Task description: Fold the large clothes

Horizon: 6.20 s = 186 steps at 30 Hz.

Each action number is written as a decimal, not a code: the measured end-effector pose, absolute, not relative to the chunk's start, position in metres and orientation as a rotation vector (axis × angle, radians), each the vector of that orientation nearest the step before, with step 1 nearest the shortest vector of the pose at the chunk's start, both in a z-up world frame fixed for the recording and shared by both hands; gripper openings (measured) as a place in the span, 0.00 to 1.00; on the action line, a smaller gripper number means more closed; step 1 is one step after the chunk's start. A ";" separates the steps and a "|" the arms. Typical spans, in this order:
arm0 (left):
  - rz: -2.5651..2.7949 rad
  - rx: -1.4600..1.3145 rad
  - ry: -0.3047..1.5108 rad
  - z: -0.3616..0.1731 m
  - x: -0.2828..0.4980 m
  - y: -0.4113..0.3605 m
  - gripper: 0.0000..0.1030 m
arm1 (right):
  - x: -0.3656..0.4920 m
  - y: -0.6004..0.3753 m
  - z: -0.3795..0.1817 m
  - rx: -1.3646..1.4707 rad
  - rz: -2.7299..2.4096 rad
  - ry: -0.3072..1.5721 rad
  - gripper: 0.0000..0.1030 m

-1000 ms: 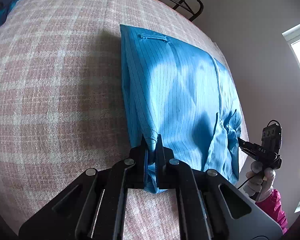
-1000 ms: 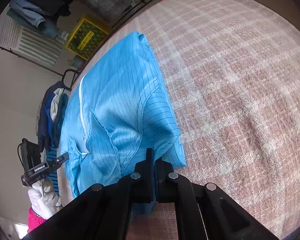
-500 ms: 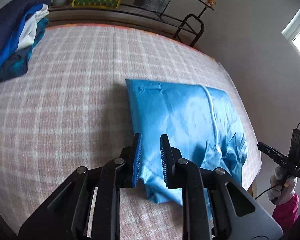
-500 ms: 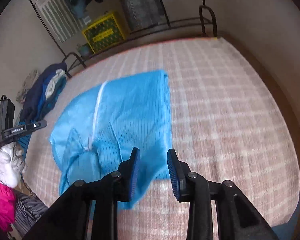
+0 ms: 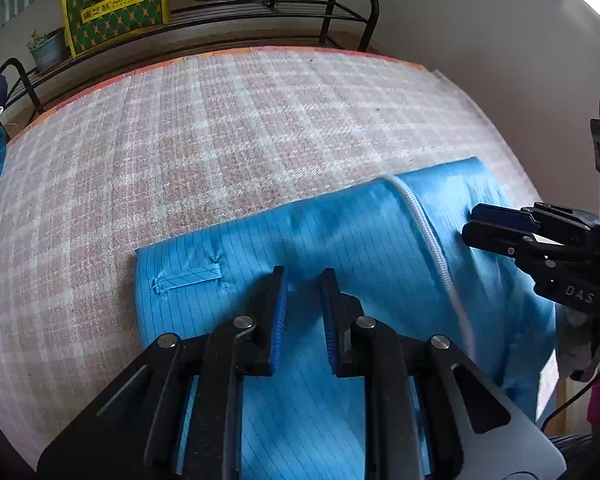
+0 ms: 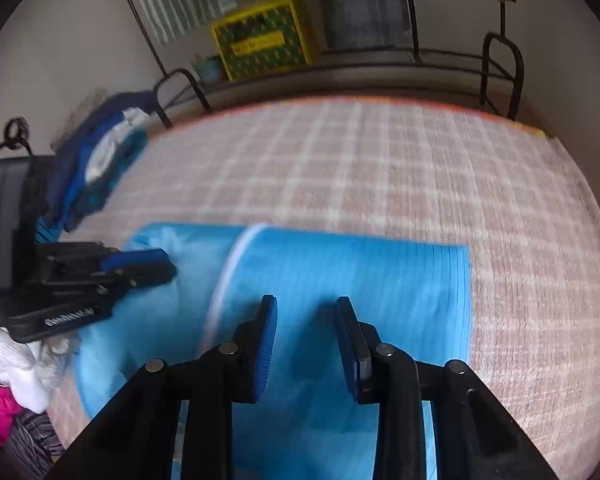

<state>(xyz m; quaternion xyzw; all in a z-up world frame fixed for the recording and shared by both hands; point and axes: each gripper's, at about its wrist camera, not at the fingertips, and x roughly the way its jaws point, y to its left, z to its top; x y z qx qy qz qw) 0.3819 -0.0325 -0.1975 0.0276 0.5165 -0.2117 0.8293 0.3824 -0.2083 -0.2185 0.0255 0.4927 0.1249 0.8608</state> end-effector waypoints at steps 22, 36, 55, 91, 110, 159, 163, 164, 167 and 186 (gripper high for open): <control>-0.459 -0.069 1.103 -0.183 0.294 0.055 0.16 | 0.239 -0.269 -0.177 0.220 0.256 0.967 0.35; -0.453 -0.109 1.162 -0.201 0.259 0.072 0.16 | 0.231 -0.301 -0.233 0.243 0.186 1.182 0.30; -0.534 -0.849 1.255 -0.235 0.331 0.148 0.62 | 0.284 -0.373 -0.238 0.566 0.312 1.035 0.59; -0.517 -0.462 1.079 -0.170 0.340 0.054 0.04 | 0.307 -0.271 -0.195 0.387 0.411 1.032 0.06; -0.479 -0.490 0.896 -0.080 0.270 0.202 0.03 | 0.253 -0.126 -0.087 0.260 0.463 0.876 0.05; 0.254 -0.362 0.771 -0.103 0.571 0.616 0.22 | 0.613 0.278 -0.134 0.111 0.610 0.868 0.13; 0.364 -0.344 0.752 -0.100 0.565 0.617 0.31 | 0.610 0.275 -0.136 0.101 0.565 0.897 0.35; 0.366 -0.350 0.739 -0.098 0.559 0.618 0.31 | 0.607 0.273 -0.134 0.099 0.564 0.893 0.35; 0.375 -0.328 0.717 -0.087 0.540 0.616 0.31 | 0.593 0.264 -0.120 0.084 0.559 0.865 0.40; 0.214 -0.225 0.499 0.090 0.320 0.488 0.32 | 0.390 0.182 0.043 0.006 0.595 0.622 0.45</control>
